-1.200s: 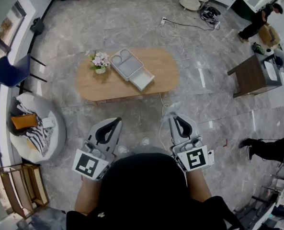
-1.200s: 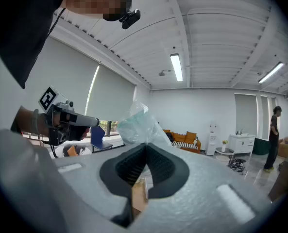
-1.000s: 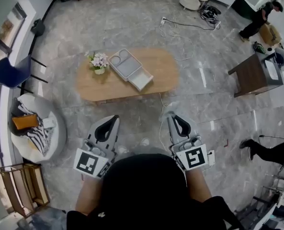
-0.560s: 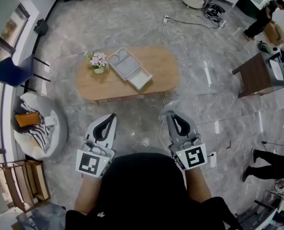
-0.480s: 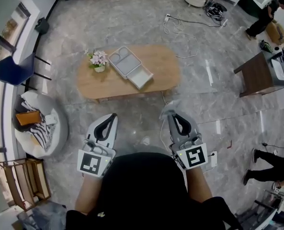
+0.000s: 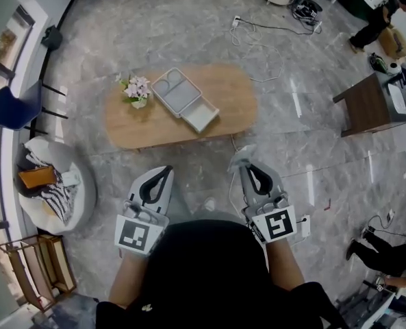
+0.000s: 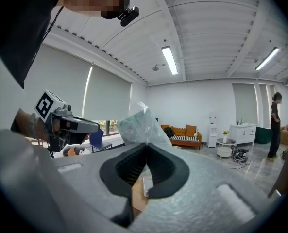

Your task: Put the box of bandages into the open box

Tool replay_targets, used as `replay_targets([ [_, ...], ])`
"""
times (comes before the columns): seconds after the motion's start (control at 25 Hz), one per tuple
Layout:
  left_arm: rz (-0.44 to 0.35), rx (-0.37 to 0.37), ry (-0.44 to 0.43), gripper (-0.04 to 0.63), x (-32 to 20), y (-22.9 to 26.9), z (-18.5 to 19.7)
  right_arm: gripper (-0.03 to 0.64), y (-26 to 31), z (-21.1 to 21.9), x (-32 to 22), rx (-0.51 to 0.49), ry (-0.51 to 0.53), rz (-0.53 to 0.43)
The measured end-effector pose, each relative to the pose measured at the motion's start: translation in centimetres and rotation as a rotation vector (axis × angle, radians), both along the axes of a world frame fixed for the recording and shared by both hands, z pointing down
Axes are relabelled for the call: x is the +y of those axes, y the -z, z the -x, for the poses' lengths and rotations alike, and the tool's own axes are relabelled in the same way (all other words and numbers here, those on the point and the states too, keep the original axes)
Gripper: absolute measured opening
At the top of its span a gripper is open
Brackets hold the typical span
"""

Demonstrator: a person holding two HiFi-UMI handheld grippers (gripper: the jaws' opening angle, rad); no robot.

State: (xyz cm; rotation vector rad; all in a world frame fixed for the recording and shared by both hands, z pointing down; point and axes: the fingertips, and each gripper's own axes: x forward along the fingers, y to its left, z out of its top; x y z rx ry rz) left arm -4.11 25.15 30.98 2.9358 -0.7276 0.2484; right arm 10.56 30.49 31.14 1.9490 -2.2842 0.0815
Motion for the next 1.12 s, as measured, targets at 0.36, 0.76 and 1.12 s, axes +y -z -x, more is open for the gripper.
replay_targets([
  [0.36, 0.043, 0.035, -0.058, 0.011, -13.0, -0.2, 2.6, 0.000, -0.5, 2.3, -11.0, 0.031, -0.071, 0.054],
  [0.76, 0.089, 0.041, -0.142, 0.011, -23.4, -1.4, 5.6, 0.000, -2.0, 4.5, -21.0, 0.021, -0.170, 0.111],
  [1.12, 0.179, 0.029, -0.124, 0.011, -27.1, -3.5, 6.7, 0.000, -4.8, 4.0, -26.0, 0.004, -0.184, 0.210],
])
